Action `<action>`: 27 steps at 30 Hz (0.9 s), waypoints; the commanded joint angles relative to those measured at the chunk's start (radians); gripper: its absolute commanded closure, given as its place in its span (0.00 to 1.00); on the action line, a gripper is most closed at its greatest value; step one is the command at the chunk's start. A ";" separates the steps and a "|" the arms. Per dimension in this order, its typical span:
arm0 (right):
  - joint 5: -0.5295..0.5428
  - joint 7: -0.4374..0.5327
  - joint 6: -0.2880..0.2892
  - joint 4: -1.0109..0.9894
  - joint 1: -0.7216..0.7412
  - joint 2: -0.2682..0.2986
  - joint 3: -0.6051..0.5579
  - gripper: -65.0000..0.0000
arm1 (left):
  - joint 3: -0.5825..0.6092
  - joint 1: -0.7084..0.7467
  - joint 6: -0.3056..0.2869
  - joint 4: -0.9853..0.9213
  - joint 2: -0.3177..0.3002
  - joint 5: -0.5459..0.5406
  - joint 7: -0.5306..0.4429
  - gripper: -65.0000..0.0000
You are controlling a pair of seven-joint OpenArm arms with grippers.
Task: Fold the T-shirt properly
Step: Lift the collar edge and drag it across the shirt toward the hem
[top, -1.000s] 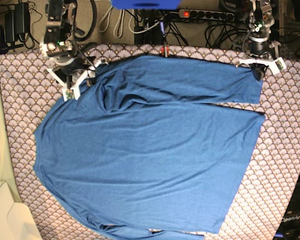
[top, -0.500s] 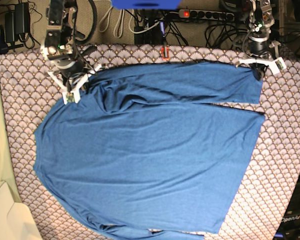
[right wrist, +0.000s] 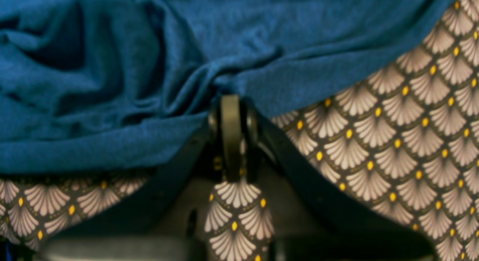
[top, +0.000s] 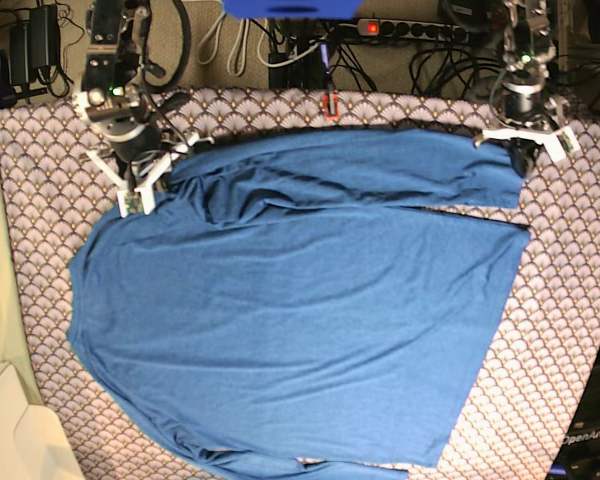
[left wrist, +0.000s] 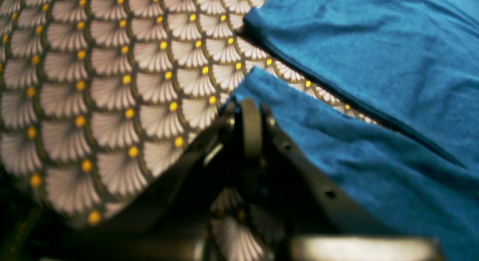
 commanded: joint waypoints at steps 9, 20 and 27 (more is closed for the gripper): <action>0.004 0.020 0.008 0.023 0.030 0.003 0.004 1.00 | -0.008 -0.108 0.000 0.022 -0.050 0.003 0.010 0.99; 0.004 0.020 0.008 0.018 0.096 0.003 -0.001 1.00 | -0.008 -0.225 0.000 0.024 -0.050 0.003 0.140 0.99; 0.002 0.020 0.008 0.014 0.158 0.006 -0.002 1.00 | -0.010 -0.272 0.000 0.022 -0.050 0.003 0.140 0.99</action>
